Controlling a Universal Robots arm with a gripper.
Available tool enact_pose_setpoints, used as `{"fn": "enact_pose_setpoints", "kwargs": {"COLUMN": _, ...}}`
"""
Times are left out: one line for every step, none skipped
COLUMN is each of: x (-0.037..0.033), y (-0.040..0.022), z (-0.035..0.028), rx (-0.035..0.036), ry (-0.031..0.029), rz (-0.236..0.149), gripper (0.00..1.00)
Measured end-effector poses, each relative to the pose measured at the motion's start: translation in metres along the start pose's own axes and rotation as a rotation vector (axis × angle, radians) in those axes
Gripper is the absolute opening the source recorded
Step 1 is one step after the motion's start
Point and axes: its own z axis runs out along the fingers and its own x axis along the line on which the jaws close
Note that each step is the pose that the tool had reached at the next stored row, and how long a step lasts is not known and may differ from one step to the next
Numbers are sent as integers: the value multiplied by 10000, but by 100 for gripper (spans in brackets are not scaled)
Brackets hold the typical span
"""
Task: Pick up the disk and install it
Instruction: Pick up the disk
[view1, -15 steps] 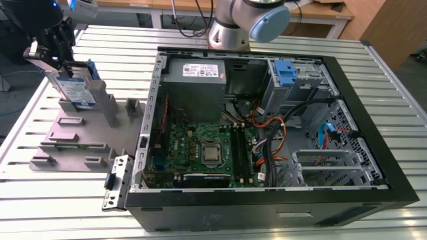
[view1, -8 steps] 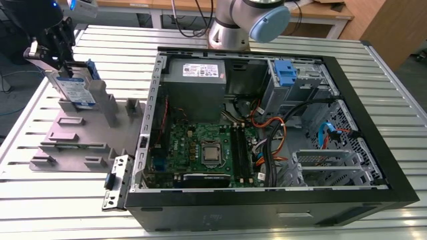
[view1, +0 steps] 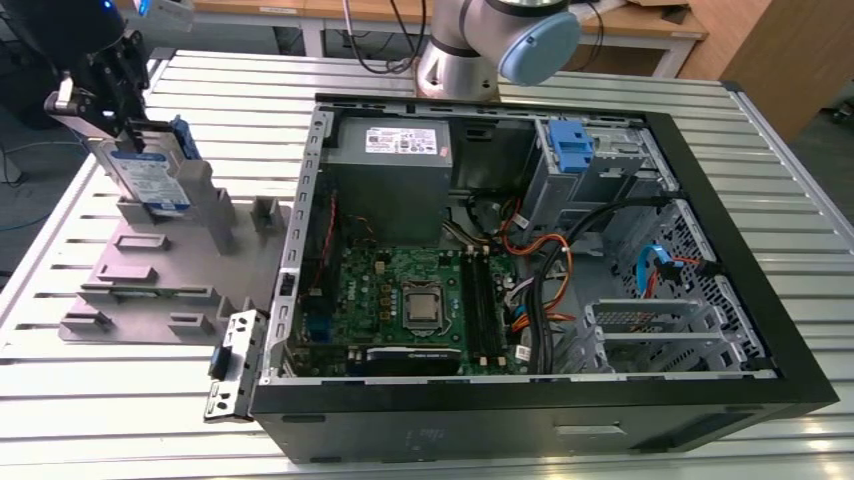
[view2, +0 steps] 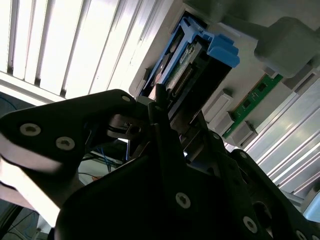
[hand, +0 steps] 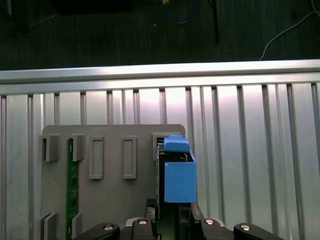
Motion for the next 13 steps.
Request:
{"fn": "enact_pose_setpoints", "kwargs": {"x": 0, "y": 0, "z": 0, "rx": 2, "ry": -1, "rz": 0, "gripper": 35}}
{"fn": "enact_pose_setpoints", "kwargs": {"x": 0, "y": 0, "z": 1, "rx": 3, "ry": -2, "rz": 0, "gripper": 35}}
{"fn": "enact_pose_setpoints", "kwargs": {"x": 0, "y": 0, "z": 0, "rx": 3, "ry": -2, "rz": -1, "gripper": 35}}
{"fn": "enact_pose_setpoints", "kwargs": {"x": 0, "y": 0, "z": -1, "rx": 2, "ry": -1, "rz": -1, "gripper": 35}}
{"fn": "enact_pose_setpoints", "kwargs": {"x": 0, "y": 0, "z": -1, "rx": 1, "ry": -1, "rz": -15, "gripper": 35}}
{"fn": "enact_pose_setpoints", "kwargs": {"x": 0, "y": 0, "z": -2, "rx": -2, "ry": 2, "rz": -46, "gripper": 35}}
{"fn": "enact_pose_setpoints", "kwargs": {"x": 0, "y": 0, "z": -2, "rx": -3, "ry": 3, "rz": -65, "gripper": 35}}
{"fn": "enact_pose_setpoints", "kwargs": {"x": 0, "y": 0, "z": -2, "rx": -3, "ry": 3, "rz": -66, "gripper": 35}}
{"fn": "enact_pose_setpoints", "kwargs": {"x": 0, "y": 0, "z": -1, "rx": -2, "ry": 3, "rz": -72, "gripper": 35}}
{"fn": "enact_pose_setpoints", "kwargs": {"x": 0, "y": 0, "z": -1, "rx": -2, "ry": 3, "rz": -77, "gripper": 35}}
{"fn": "enact_pose_setpoints", "kwargs": {"x": 0, "y": 0, "z": -1, "rx": -2, "ry": 3, "rz": -78, "gripper": 35}}
{"fn": "enact_pose_setpoints", "kwargs": {"x": 0, "y": 0, "z": -1, "rx": -2, "ry": 3, "rz": -79, "gripper": 35}}
{"fn": "enact_pose_setpoints", "kwargs": {"x": 0, "y": 0, "z": -1, "rx": -2, "ry": 3, "rz": -80, "gripper": 35}}
